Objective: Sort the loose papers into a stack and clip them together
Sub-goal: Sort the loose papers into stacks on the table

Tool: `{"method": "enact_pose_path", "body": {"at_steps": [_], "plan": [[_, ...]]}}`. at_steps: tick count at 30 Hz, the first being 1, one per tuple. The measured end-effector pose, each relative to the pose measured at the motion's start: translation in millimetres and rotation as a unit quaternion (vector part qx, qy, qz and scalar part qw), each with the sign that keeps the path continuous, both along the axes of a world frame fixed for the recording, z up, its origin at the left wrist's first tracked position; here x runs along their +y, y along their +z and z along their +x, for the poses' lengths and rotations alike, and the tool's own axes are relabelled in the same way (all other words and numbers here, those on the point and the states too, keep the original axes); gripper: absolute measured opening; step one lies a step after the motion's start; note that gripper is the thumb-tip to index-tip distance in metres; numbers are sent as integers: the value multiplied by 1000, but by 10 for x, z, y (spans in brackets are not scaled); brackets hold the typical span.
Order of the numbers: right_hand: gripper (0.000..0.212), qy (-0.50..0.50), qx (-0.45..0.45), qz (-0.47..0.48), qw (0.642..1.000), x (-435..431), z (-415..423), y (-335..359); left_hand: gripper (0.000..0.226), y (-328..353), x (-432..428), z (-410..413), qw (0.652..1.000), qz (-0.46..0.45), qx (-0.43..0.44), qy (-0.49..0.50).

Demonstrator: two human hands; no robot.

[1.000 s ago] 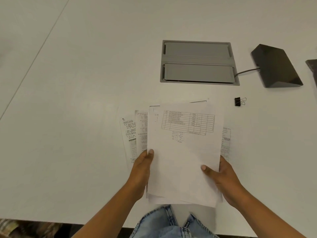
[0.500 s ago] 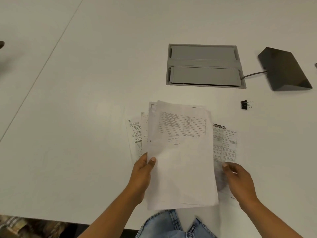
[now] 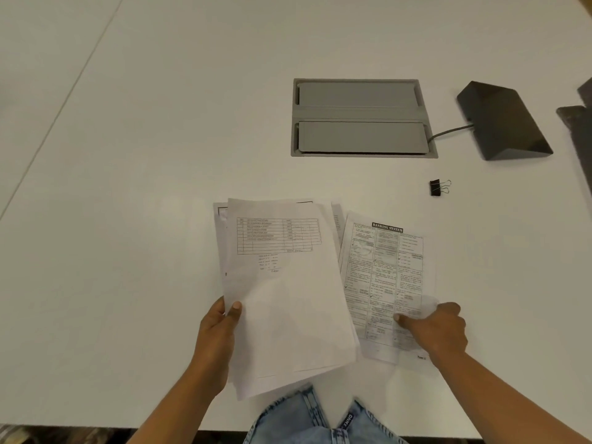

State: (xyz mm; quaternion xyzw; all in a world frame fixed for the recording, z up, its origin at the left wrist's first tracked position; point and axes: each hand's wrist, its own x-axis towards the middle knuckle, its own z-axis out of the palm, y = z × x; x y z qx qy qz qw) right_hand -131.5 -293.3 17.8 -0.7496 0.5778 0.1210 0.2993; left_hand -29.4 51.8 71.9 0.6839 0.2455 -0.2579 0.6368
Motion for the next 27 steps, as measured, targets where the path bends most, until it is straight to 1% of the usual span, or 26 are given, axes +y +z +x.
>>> {"method": "enact_pose_path", "body": {"at_steps": [1,3,5,6,7,9,11,16,21,24,27], "plan": [[93,-24,-27,17,999,-24,-7,-11,20,2,0,3,1000,0,0,0],[68,-48,-69,33,996,-43,-29,-10,21,2,-1,11,1000,0,-1,0],[36,-36,-95,11,995,-61,-62,4,21,-3,-2,22,1000,4,-2,-1],[25,-29,-108,-3,994,-76,-81,14,21,-10,-1,28,1000,5,-3,-2],[22,-25,-122,-11,992,-96,-102,26,21,-16,-1,33,1000,7,-3,-3],[20,-17,-134,-13,991,-153,-150,37,20,-25,-1,44,1000,13,0,-2],[16,-3,-126,-17,992,-213,-194,42,20,-28,-9,53,1000,16,4,-2],[22,38,-125,-76,988,-278,-303,10,19,-21,-44,63,1000,23,8,-4],[27,31,-128,-95,987,-249,-314,19,19,-4,-103,73,1000,27,4,-6],[22,25,-134,-98,986,-255,-306,19,20,9,-130,83,999,37,3,-6],[18,8,-159,-85,984,-292,-310,39,23,29,-138,93,999,47,1,-10]]}}
